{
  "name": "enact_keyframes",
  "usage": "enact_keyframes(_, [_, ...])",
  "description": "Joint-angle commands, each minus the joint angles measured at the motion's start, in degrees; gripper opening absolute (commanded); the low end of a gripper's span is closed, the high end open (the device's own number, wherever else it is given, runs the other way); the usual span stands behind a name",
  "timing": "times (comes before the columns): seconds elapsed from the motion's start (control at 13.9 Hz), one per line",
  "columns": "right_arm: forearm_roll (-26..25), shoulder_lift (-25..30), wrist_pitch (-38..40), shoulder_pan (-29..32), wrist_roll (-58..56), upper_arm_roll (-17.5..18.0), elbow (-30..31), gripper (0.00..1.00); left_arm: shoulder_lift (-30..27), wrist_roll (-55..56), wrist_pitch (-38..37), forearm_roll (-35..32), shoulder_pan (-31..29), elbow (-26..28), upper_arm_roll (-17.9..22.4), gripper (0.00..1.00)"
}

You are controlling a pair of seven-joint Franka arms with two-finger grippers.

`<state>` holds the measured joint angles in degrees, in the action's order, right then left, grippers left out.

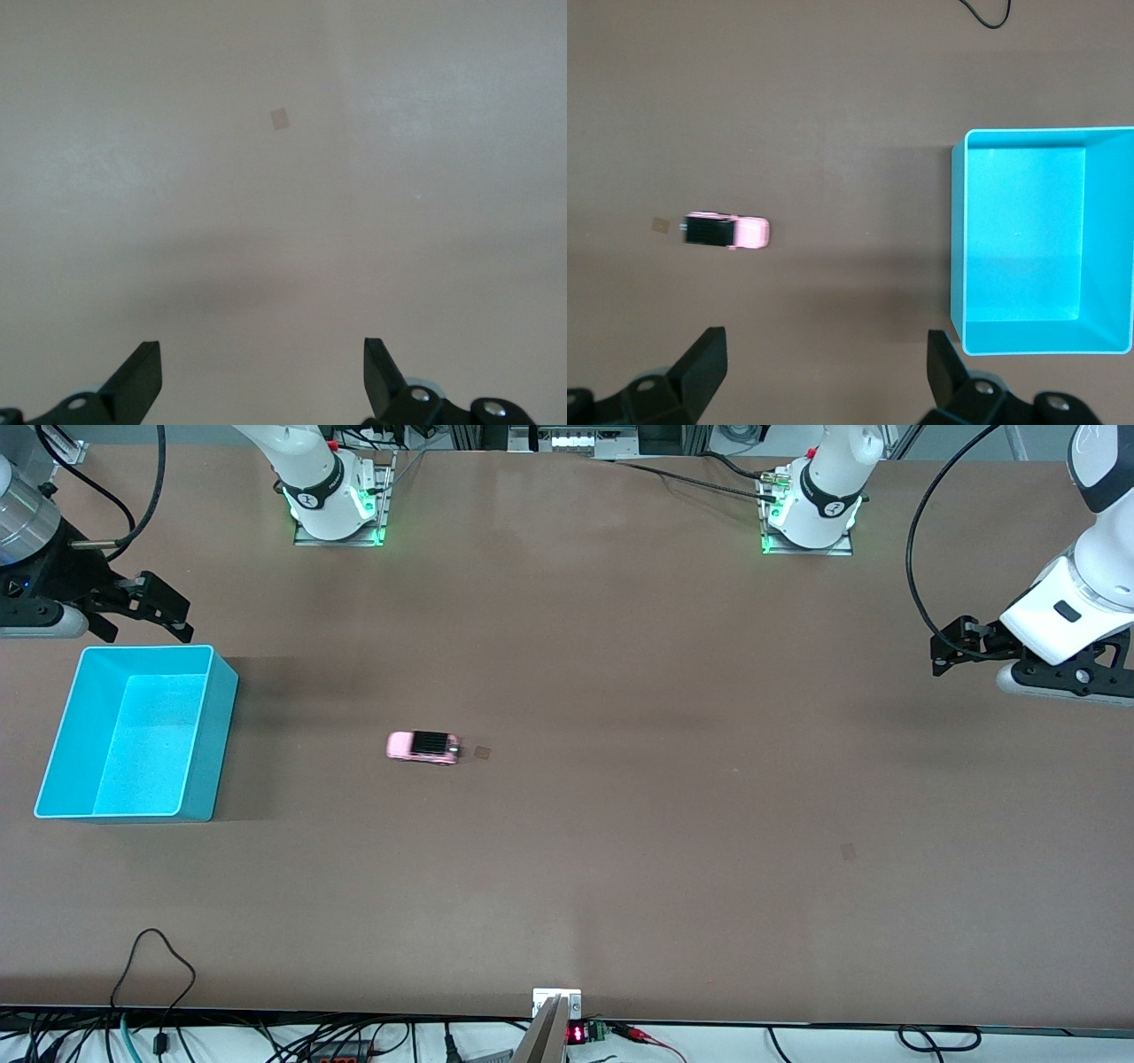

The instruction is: Wind and store pink jeep toy

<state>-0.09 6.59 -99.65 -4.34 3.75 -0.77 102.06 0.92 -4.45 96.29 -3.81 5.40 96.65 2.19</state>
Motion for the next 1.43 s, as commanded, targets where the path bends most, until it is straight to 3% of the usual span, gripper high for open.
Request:
enact_keyframes(0.0, [-0.52,0.27,0.68,0.39,-0.67,0.24,-0.02,1.0,-1.0,-1.17,-1.8,0.2,0.49,-0.32,0.27,1.0])
enact_keyframes(0.57, [-0.52,-1.4,6.65,0.56,-1.37,0.24,-0.37,1.0,-0.92,-1.35,-2.51,0.12,0.93,-0.76,0.01,1.0])
enact_keyframes(0.79, [-0.52,-3.24,8.77,1.26,-11.61,0.16,0.68,1.0,-0.92,-1.26,-2.51,0.03,1.02,-0.76,-0.87,1.0])
enact_keyframes(1.08, [-0.52,-3.42,1.84,3.81,-28.67,0.24,8.57,1.0,-0.92,-1.26,-2.42,-0.24,1.02,-0.93,-2.01,1.0])
enact_keyframes(1.36, [-0.52,-4.21,-10.61,4.69,-47.81,0.16,18.06,1.0,-0.65,-1.26,-2.51,-0.24,0.58,-1.55,-2.28,1.0])
